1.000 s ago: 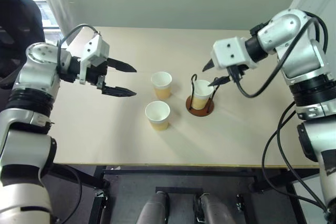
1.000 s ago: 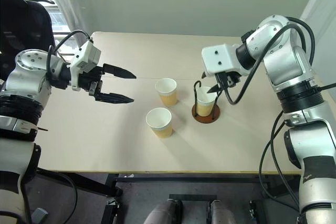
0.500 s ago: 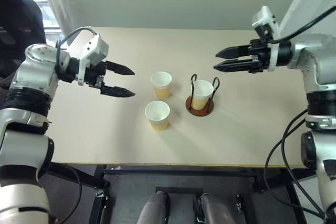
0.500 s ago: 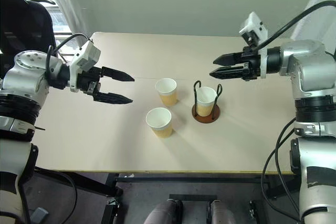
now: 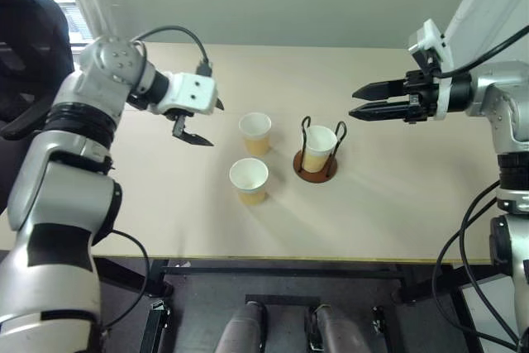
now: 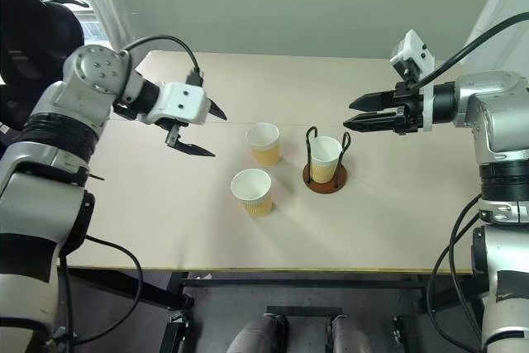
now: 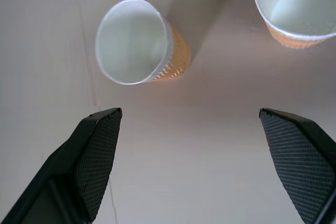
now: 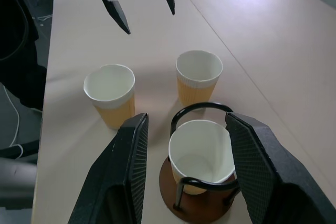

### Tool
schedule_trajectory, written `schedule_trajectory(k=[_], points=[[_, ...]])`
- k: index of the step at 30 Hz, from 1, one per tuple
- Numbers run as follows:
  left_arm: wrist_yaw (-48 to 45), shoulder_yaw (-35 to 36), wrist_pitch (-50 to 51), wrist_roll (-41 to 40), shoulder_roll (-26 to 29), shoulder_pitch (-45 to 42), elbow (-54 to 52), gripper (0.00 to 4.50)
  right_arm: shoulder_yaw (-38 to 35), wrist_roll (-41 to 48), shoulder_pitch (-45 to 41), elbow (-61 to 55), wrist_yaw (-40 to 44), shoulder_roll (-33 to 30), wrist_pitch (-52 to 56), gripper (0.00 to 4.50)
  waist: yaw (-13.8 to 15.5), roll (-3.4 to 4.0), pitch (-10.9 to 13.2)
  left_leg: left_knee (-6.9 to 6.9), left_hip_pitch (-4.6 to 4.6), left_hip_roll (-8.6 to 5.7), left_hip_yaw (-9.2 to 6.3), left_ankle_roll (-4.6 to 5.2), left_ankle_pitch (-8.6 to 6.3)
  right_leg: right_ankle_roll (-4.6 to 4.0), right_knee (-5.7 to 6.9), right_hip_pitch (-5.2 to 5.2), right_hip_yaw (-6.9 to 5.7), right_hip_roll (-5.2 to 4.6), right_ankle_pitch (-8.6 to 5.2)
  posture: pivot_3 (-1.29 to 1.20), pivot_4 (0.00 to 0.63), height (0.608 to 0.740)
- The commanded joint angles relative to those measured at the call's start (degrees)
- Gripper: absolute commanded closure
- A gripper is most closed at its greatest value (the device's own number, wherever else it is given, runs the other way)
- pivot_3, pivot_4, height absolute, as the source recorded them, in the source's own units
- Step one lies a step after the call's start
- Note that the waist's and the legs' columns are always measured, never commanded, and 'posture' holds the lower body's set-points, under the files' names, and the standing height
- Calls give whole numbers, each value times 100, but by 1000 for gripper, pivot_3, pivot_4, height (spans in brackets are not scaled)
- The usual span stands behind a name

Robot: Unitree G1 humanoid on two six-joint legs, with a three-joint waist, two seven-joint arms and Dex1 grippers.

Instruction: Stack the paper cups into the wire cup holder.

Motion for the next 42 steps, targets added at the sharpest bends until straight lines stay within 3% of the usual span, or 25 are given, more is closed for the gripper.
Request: schedule_trajectory(k=[1, 7, 26, 42], points=[[389, -32, -400, 551, -29, -293, 157, 0, 9, 42, -273, -17, 83, -151, -112, 2212, -7, 0, 0, 2, -2, 2, -2, 8, 1, 5, 0, -1, 2, -1, 1, 0, 150, 740], [1061, -98, -715, 1234, -271, -433, 457, 0, 124, 43, -340, -16, 200, -238, -142, 2212, 6, 1, 0, 17, -12, 3, 0, 16, -27, 41, -2, -4, 1, 0, 10, 0, 150, 740], [1606, -114, -1187, 1787, -718, -195, 772, 0, 173, 40, -399, -41, 197, -306, -187, 2212, 31, 0, 0, 51, -12, 2, 9, 30, -52, 54, 8, -5, 6, -3, 16, 0, 150, 740], [2776, -307, -1292, 2466, -1017, -66, 985, 0, 180, 43, -331, -160, 127, -308, -214, 2212, 76, 0, 0, 58, 1, -9, 22, 31, -36, 37, 14, 9, 6, -4, 14, 0, 150, 740]])
